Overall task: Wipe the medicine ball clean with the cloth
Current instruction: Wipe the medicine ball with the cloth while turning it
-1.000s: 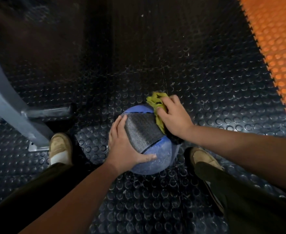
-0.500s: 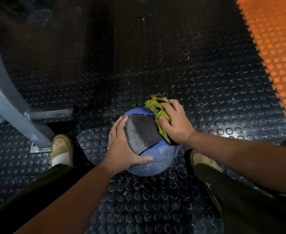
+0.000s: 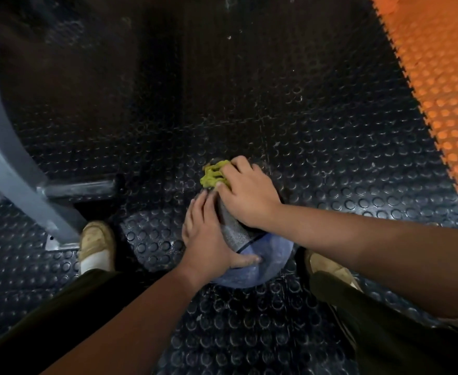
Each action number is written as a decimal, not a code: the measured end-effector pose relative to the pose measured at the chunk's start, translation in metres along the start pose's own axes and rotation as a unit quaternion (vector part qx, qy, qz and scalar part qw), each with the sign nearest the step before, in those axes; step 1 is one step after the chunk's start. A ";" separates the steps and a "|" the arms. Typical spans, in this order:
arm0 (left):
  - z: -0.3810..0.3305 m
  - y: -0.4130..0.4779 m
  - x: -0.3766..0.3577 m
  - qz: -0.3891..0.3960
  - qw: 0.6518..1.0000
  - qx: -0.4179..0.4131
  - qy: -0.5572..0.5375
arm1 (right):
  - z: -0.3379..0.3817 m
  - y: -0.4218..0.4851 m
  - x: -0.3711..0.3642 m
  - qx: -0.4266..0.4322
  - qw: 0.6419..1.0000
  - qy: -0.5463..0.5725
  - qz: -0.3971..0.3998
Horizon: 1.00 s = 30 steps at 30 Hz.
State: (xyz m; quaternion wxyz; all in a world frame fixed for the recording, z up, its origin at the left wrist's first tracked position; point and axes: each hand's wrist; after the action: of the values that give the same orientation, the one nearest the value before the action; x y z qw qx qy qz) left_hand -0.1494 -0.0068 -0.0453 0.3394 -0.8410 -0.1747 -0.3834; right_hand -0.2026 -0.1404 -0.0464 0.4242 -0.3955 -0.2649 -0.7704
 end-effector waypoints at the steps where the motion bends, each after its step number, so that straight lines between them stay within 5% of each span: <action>1: 0.000 -0.001 -0.001 0.000 1.000 -0.003 -0.001 | 0.000 -0.001 0.001 0.020 1.000 -0.009 -0.004; 7: 0.021 -0.001 0.006 -0.003 0.999 -0.039 -0.015 | -0.040 -0.038 -0.001 0.025 0.987 0.147 -0.058; 15: 0.029 -0.005 0.011 0.020 0.999 -0.043 -0.018 | -0.078 -0.063 -0.018 -0.273 0.906 0.320 -0.034; 23: -0.031 0.009 0.006 0.088 0.996 -0.012 0.004 | -0.040 -0.017 0.023 0.024 0.992 0.124 -0.031; 27: -0.044 0.012 -0.006 0.054 0.996 -0.048 0.061 | -0.054 -0.018 0.042 -0.078 0.978 0.190 -0.032; 30: -0.050 0.006 -0.012 0.057 0.990 -0.054 0.119 | -0.069 -0.010 0.053 -0.180 0.967 0.175 0.047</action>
State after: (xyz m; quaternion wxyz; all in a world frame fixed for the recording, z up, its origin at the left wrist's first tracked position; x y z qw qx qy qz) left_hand -0.1807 -0.0466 -0.0334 0.3337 -0.8151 -0.0637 -0.4693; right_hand -0.2551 -0.2108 -0.0407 0.4218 -0.3364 -0.0247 -0.8416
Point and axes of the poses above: each hand's wrist, its own y-axis towards the middle knuckle, its own x-axis out of the back of the hand, z = x × y, and after that the axes turned 9 degrees about x, right-handed
